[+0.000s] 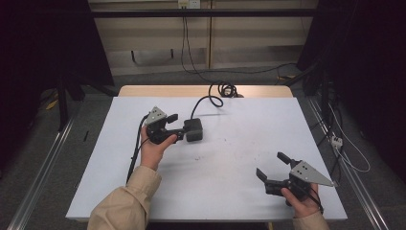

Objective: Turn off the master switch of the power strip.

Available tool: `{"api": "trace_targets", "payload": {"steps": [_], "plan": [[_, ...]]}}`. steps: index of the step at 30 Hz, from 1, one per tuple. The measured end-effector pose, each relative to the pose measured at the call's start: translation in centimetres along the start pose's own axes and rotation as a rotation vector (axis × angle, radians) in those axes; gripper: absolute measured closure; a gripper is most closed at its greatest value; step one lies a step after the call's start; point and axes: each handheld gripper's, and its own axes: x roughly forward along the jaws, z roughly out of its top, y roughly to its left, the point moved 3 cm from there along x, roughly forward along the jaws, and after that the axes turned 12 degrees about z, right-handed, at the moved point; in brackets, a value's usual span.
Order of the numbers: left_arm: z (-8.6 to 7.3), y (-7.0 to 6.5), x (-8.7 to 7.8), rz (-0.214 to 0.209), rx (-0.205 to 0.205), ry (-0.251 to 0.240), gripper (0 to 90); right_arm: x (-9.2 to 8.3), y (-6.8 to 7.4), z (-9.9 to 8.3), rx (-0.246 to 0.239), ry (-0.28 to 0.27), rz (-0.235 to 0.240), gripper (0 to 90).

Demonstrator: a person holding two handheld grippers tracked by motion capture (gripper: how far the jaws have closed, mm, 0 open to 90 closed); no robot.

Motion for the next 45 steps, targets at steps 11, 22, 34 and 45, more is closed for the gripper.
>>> {"api": "trace_targets", "payload": {"steps": [11, 22, 34, 45], "plan": [[0.3, 0.0, 0.2, -0.015, -0.016, 0.010, 40.6, 0.0, 0.0, 0.0, -0.001, 0.002, 0.004, 4.5], [0.1, 0.1, 0.4, -0.009, 0.021, 0.018, 58.4, 0.0, 0.0, 0.0, -0.001, 0.002, 0.004, 4.5], [0.0, 0.1, 0.9, -0.008, 0.026, 0.033, 72.0, 0.0, 0.0, 0.0, -0.001, -0.001, 0.002, 4.5], [-0.1, 0.4, 1.2, -0.030, -0.018, 0.040, 76.4, -0.1, 0.0, 0.0, -0.002, -0.001, 0.003, 4.5]]}}
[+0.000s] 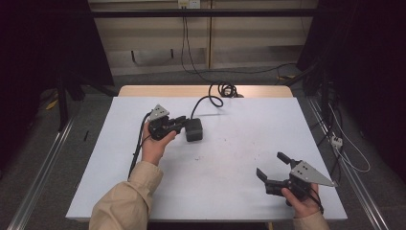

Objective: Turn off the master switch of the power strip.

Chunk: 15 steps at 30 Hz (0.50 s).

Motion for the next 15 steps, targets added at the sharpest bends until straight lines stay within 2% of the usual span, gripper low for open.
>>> {"api": "trace_targets", "payload": {"steps": [3, 9, 11, 15], "plan": [[0.11, -0.05, 0.04, 0.005, 0.015, 0.003, 76.5, 0.00, 0.00, 0.02, -0.001, 0.000, 0.000, 4.5], [0.20, -0.15, 0.30, -0.003, 0.017, 0.017, 75.7, 0.02, 0.03, 0.03, -0.001, -0.001, 0.002, 4.5], [0.24, -0.17, 0.37, 0.002, 0.006, 0.016, 76.0, 0.01, 0.03, 0.03, -0.001, -0.001, 0.003, 4.5], [0.35, -0.14, 0.49, 0.003, 0.010, 0.021, 80.7, 0.01, 0.04, 0.04, -0.001, -0.002, 0.003, 4.5]]}}
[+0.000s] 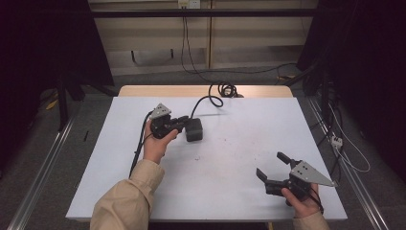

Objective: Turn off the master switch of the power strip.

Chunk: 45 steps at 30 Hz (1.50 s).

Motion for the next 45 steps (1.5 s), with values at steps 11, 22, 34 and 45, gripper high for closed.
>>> {"api": "trace_targets", "payload": {"steps": [11, 22, 34, 45], "plan": [[-0.1, 0.0, 0.4, -0.004, -0.008, 0.019, 83.5, 0.0, 0.0, 0.0, -0.001, 0.001, 0.000, 4.5], [0.2, -0.3, 0.8, -0.016, -0.003, 0.029, 85.3, 0.0, 0.0, 0.0, -0.002, 0.000, 0.002, 4.5], [-0.1, -0.3, 1.4, -0.021, -0.007, 0.050, 89.2, 0.0, 0.0, 0.1, -0.003, 0.001, 0.001, 4.5], [-0.5, -0.5, 1.8, -0.017, 0.004, 0.083, 90.0, 0.0, 0.0, 0.1, -0.002, 0.000, 0.003, 4.5]]}}
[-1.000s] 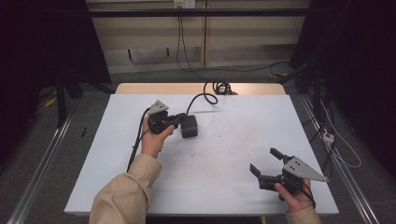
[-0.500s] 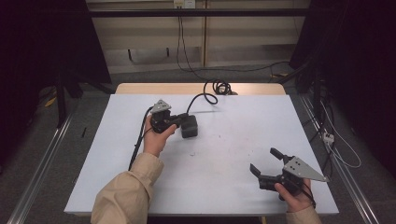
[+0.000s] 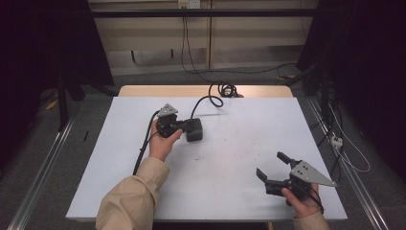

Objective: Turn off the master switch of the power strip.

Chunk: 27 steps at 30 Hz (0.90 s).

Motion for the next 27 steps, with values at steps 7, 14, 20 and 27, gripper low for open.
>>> {"api": "trace_targets", "payload": {"steps": [7, 14, 20, 27], "plan": [[-0.18, -0.03, 0.14, 0.006, 0.006, 0.014, 90.0, 0.00, -0.01, -0.01, 0.001, 0.000, 0.000, 4.5], [-0.36, -0.12, 0.31, 0.010, 0.026, 0.029, 90.0, 0.03, -0.01, -0.03, 0.000, 0.001, -0.002, 4.5], [-0.43, -0.20, 0.44, 0.016, 0.034, 0.033, 90.0, 0.01, -0.03, -0.04, 0.002, -0.001, -0.003, 4.5], [-0.48, -0.08, 0.48, 0.026, 0.044, 0.037, 90.0, 0.05, -0.01, -0.05, 0.004, -0.001, -0.001, 4.5]]}}
